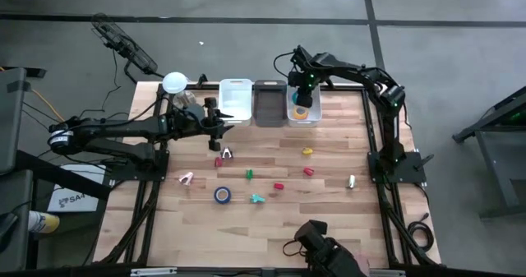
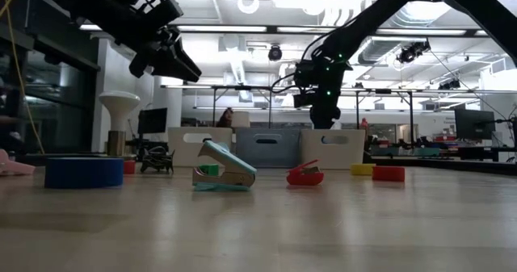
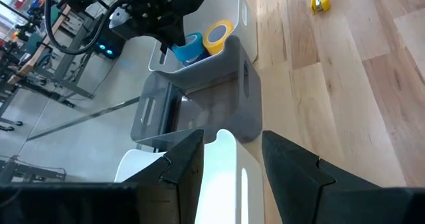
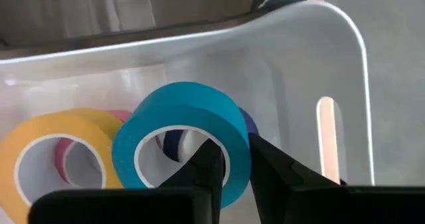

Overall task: Pick and place Stapler, Stapler remover, tape
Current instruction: Put the light blue tape into the right white bin, then put the blue tape into the right white bin

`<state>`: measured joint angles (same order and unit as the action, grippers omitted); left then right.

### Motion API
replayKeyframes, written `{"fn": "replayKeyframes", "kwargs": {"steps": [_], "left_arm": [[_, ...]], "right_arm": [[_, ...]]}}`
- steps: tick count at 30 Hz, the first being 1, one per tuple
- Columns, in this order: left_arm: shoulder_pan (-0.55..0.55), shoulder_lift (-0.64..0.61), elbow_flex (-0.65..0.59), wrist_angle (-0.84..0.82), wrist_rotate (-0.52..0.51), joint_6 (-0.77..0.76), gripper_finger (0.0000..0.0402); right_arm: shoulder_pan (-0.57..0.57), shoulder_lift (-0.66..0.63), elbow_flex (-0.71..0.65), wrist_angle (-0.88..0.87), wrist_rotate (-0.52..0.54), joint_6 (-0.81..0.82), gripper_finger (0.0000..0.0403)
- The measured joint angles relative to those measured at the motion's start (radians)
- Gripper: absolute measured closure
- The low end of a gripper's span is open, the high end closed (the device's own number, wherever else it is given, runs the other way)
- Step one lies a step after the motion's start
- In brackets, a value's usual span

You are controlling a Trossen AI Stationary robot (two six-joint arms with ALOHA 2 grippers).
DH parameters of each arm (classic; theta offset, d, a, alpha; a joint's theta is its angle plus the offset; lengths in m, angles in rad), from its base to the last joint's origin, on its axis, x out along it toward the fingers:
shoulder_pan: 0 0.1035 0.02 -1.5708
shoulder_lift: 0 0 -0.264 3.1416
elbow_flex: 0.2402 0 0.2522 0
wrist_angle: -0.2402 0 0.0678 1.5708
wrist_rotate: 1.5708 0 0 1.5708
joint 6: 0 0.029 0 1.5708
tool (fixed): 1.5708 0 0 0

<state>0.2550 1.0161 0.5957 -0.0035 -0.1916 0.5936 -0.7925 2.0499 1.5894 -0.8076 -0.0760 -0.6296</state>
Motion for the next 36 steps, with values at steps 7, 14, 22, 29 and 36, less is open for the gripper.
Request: {"fn": "replayKeyframes", "kwargs": {"steps": [7, 14, 22, 29, 36], "left_arm": [[0.000, 0.000, 0.000, 0.000, 0.002, -0.014, 0.0252], [0.000, 0.000, 0.000, 0.000, 0.003, -0.024, 0.0252], [0.000, 0.000, 0.000, -0.037, 0.011, -0.066, 0.0252], [0.000, 0.000, 0.000, -0.159, 0.108, -0.194, 0.0252], [0.000, 0.001, 0.000, -0.282, 0.233, -0.358, 0.0252]], "right_arm": [[0.006, 0.000, 0.000, 0.007, 0.067, 0.000, 0.0325], [0.006, -0.002, 0.000, -0.006, 0.088, 0.010, 0.0262], [0.006, -0.083, 0.000, -0.023, 0.100, 0.018, 0.0236], [0.006, -0.191, 0.000, 0.015, -0.003, 0.028, 0.0236], [0.014, -0.252, 0.000, 0.015, -0.141, 0.038, 0.0235]]}}
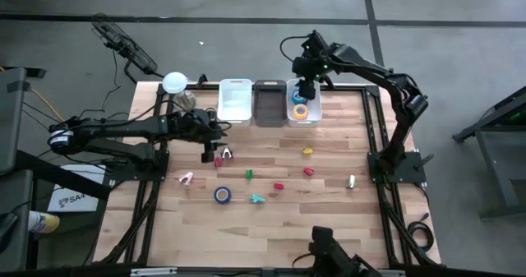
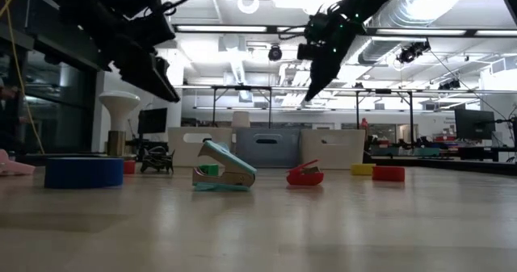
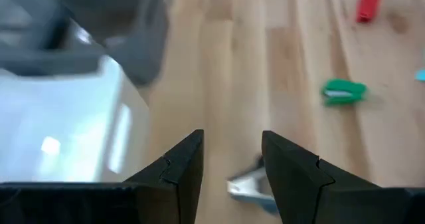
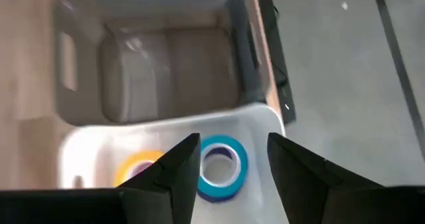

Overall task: Pick and place Stapler, Stapler remover, tape
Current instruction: Put the blue tape into the right white bin

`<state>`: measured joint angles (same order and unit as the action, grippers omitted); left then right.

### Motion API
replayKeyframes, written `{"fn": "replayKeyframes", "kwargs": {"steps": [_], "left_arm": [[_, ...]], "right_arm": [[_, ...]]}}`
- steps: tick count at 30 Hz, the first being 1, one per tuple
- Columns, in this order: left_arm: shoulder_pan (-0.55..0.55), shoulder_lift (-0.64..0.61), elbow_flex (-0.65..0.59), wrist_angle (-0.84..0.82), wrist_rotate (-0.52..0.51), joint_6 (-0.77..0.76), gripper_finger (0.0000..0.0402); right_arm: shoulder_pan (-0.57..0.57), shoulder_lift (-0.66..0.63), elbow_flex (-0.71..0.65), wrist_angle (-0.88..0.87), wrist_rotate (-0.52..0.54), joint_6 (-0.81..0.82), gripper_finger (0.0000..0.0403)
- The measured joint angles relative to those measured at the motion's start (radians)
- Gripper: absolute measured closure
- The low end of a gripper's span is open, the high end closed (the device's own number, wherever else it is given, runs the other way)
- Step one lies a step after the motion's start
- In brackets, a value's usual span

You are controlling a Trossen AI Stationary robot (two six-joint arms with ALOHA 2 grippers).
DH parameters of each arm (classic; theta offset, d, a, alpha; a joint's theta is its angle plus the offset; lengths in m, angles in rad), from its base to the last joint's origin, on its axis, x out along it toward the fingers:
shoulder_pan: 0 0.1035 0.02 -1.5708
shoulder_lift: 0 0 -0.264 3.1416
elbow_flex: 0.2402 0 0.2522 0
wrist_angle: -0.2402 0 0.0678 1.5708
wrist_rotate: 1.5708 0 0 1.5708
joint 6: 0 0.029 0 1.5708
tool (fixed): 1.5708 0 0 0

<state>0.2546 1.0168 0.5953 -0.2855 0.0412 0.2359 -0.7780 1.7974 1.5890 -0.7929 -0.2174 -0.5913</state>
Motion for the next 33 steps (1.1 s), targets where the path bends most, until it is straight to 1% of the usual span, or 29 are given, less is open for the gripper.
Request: {"fn": "replayKeyframes", "kwargs": {"steps": [5, 8, 9, 15, 22, 24, 28, 31, 33], "left_arm": [[0.000, 0.000, 0.000, -0.076, 0.075, -0.151, 0.0252], [-0.004, 0.000, 0.000, -0.115, 0.135, -0.233, 0.0252], [-0.013, 0.000, 0.000, -0.129, 0.141, -0.258, 0.0252], [-0.110, 0.000, 0.000, -0.187, 0.124, -0.396, 0.0252], [-0.265, 0.012, 0.000, -0.195, 0.042, -0.632, 0.0252], [-0.312, 0.035, 0.000, -0.199, 0.019, -0.702, 0.0252], [-0.388, 0.121, 0.000, -0.189, 0.012, -0.819, 0.0252], [-0.422, 0.195, 0.000, -0.174, 0.024, -0.895, 0.0252], [-0.437, 0.242, 0.000, -0.171, 0.035, -0.937, 0.0252]], "right_arm": [[0.011, -0.014, 0.000, 0.003, -0.103, 0.000, 0.0235], [0.028, -0.014, 0.000, 0.003, -0.130, -0.003, 0.0235], [0.036, -0.014, 0.000, 0.003, -0.133, -0.008, 0.0235], [0.086, -0.014, 0.000, 0.005, -0.134, -0.025, 0.0235], [0.138, -0.020, 0.000, 0.006, -0.135, -0.037, 0.0235], [0.150, -0.033, 0.000, 0.009, -0.140, -0.038, 0.0236], [0.180, -0.067, 0.000, 0.015, -0.166, -0.043, 0.0236], [0.199, -0.101, 0.000, 0.015, -0.211, -0.045, 0.0236], [0.216, -0.124, -0.001, 0.012, -0.223, -0.045, 0.0236]]}}
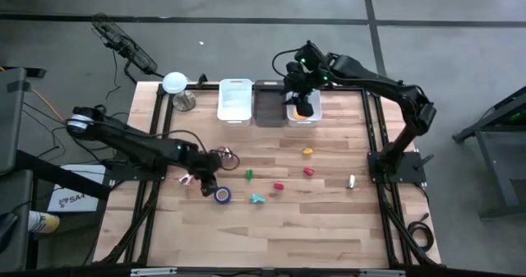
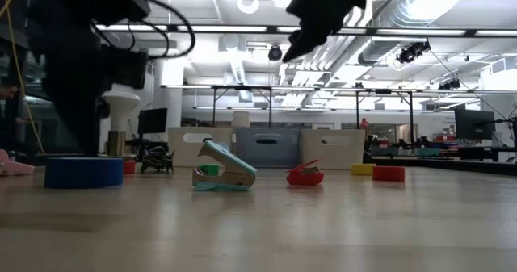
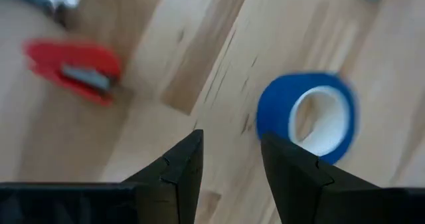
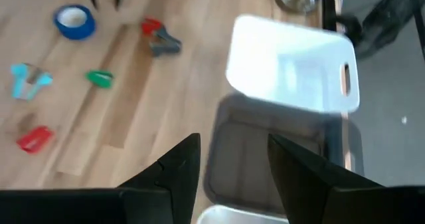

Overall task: Pick and place Stapler, Stapler remover, tape
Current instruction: Put the blue tape into the right white bin

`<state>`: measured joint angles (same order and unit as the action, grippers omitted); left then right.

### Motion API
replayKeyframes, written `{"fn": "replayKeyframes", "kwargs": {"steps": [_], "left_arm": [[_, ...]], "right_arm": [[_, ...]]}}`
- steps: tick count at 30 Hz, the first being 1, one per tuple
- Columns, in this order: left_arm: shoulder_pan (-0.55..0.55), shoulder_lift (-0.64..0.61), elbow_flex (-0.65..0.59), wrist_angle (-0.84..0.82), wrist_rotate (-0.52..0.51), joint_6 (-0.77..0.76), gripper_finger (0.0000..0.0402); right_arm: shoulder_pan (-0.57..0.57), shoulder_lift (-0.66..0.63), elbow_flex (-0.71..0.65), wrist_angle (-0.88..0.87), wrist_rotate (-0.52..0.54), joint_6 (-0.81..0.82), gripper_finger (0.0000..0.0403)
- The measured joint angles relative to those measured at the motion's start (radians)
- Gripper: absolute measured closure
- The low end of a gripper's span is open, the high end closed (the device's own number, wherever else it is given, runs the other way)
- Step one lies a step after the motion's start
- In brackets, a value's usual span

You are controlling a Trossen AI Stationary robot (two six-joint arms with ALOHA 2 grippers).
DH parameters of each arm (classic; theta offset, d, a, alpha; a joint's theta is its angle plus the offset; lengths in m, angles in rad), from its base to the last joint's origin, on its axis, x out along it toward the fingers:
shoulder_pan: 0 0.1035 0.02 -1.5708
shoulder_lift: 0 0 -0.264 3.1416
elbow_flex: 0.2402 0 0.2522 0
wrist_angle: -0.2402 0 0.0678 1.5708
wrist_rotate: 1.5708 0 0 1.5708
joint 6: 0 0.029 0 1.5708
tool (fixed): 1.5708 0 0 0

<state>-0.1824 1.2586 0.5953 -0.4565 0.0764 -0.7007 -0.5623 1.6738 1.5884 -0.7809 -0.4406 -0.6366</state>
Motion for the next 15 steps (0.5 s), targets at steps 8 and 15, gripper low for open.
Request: {"fn": "replayKeyframes", "kwargs": {"steps": [8, 15], "left_arm": [[-0.023, 0.148, 0.087, 0.012, 0.053, -0.022, 0.0252], [-0.022, 0.187, 0.213, -0.079, 0.024, 0.042, 0.0252]], "right_arm": [[0.086, -0.162, -0.218, 0.144, 0.034, 0.014, 0.0236], [0.137, -0.366, -0.468, 0.326, 0.118, 0.084, 0.0236]]}}
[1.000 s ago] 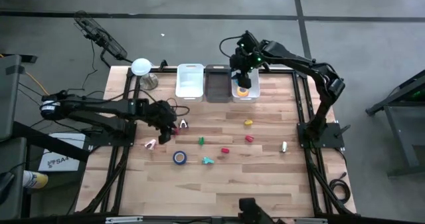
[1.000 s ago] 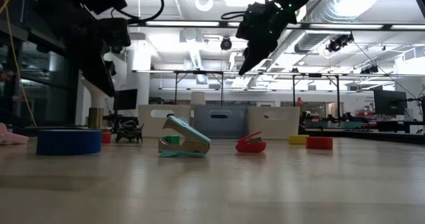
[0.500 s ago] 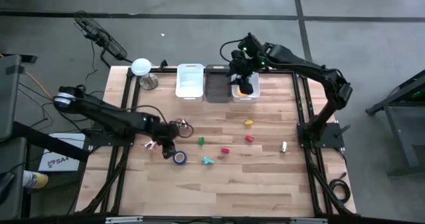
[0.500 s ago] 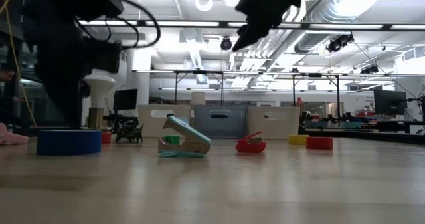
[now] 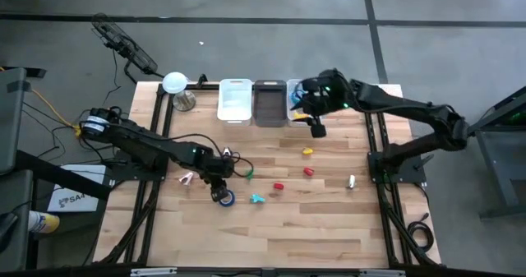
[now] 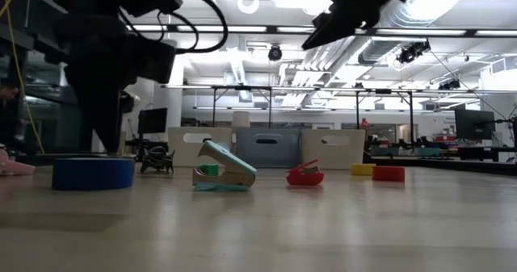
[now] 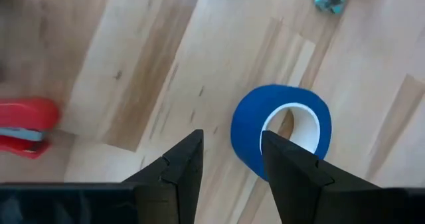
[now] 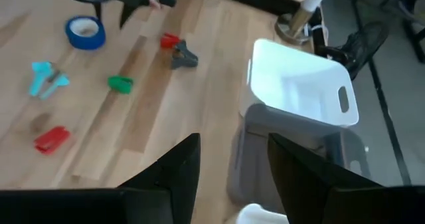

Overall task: Pick and place Stapler, Stapler remover, tape
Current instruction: Put the blue tape into the right white bin

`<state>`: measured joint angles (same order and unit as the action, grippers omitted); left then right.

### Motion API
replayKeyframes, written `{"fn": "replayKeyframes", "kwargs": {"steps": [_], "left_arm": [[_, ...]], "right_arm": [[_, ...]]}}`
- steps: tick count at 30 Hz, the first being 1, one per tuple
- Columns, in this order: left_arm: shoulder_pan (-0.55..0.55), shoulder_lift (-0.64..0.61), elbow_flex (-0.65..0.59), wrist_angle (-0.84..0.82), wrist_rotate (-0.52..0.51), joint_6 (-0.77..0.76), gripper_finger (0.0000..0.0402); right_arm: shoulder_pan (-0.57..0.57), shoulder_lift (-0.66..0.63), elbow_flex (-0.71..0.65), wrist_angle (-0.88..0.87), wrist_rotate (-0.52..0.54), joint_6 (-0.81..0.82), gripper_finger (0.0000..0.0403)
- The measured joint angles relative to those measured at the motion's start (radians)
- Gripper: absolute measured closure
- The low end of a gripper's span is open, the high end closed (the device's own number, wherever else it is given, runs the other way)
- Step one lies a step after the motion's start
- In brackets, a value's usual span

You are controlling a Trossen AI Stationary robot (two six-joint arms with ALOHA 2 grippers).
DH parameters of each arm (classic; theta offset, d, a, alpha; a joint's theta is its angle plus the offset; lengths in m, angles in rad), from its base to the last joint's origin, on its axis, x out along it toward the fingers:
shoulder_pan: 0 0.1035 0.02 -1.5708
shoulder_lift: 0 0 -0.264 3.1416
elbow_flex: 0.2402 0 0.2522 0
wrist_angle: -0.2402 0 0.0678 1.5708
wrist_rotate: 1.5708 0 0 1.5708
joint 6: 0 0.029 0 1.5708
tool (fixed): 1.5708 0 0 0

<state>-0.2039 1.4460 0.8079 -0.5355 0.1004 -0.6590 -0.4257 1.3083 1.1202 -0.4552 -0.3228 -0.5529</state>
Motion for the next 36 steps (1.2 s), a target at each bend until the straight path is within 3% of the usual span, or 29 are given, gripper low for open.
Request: {"fn": "replayKeyframes", "kwargs": {"steps": [8, 17, 31, 36], "left_arm": [[-0.008, 0.017, 0.037, -0.028, 0.002, -0.028, 0.0252], [-0.041, 0.096, 0.037, 0.020, 0.095, -0.067, 0.0252], [-0.039, 0.179, 0.040, -0.002, 0.110, -0.079, 0.0253], [-0.039, 0.180, 0.039, -0.007, 0.100, -0.060, 0.0290]], "right_arm": [[0.090, -0.160, -0.217, 0.118, 0.095, 0.082, 0.0236], [0.171, -0.238, -0.367, 0.219, 0.202, 0.121, 0.0236], [0.241, -0.248, -0.465, 0.320, 0.205, 0.179, 0.0236], [0.254, -0.248, -0.465, 0.319, 0.205, 0.184, 0.0236]]}}
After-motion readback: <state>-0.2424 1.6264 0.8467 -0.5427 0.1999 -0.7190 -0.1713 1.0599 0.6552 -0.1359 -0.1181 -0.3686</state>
